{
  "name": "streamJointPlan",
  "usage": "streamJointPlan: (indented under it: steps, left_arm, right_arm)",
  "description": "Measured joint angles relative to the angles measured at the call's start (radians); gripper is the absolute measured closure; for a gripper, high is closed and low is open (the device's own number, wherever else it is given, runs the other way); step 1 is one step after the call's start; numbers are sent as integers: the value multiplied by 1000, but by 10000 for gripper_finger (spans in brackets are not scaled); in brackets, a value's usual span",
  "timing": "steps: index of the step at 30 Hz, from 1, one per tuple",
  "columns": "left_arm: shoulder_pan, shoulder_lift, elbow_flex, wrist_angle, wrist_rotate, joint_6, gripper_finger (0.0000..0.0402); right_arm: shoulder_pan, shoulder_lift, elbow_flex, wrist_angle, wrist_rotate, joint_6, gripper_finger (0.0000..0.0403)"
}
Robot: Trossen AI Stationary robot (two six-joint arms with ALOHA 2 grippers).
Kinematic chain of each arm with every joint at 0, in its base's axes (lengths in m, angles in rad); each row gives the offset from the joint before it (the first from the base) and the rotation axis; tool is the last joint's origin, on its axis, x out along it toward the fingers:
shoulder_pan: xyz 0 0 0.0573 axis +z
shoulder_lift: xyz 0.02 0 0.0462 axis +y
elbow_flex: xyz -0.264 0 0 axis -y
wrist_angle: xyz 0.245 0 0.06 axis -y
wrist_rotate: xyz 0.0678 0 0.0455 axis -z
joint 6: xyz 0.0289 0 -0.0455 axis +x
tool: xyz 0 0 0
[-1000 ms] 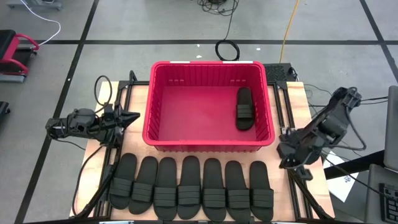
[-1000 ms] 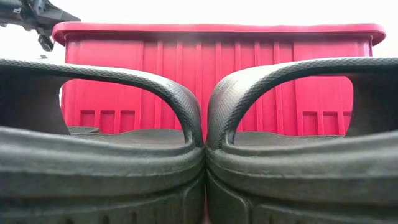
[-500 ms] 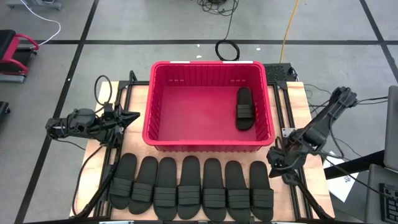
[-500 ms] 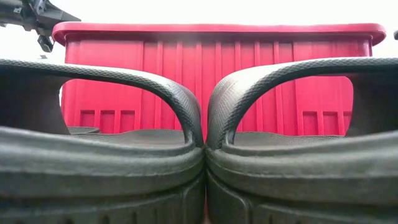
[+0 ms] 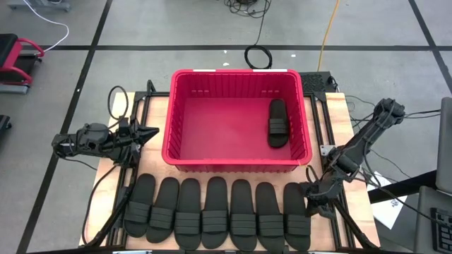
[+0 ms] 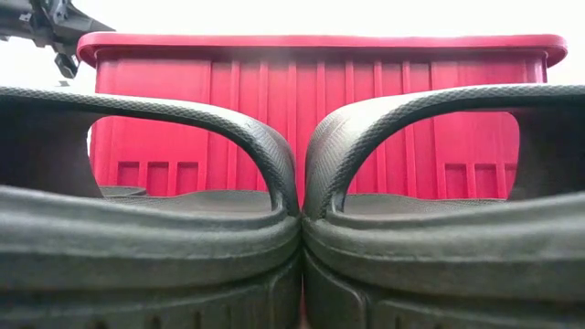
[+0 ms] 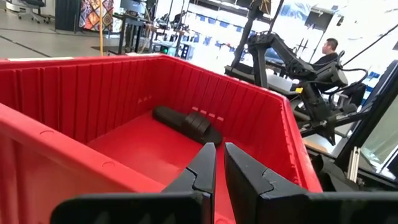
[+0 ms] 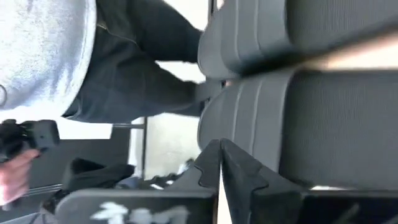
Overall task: Pick and place slides into bin
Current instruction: Put the black slides into the red bin
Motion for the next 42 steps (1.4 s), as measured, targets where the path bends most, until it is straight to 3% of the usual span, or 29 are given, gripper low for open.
streamJointPlan:
  steps: [4, 12, 16, 24, 31, 38, 42]
  left_arm:
    - [0, 0, 0, -31, 0, -15, 371]
    - [0, 0, 0, -38, 0, -19, 371]
    - [0, 0, 0, -39, 0, -21, 371]
    - [0, 0, 0, -39, 0, -21, 371]
    - [0, 0, 0, -39, 0, -21, 371]
    - [0, 0, 0, -40, 1, -8, 371]
    - [0, 0, 0, -40, 1, 4, 371]
  right_arm:
    - [-4, 0, -29, 42, -49, 59, 348]
    - [-30, 17, -52, 30, -50, 68, 209]
    - [-30, 69, -61, 14, -42, 58, 174]
    - [-30, 184, -62, 141, -30, -8, 178]
    - [-30, 289, -62, 169, -83, -13, 178]
    - [-29, 375, -62, 333, -86, -8, 180]
    - [-27, 411, -62, 359, -111, 5, 206]
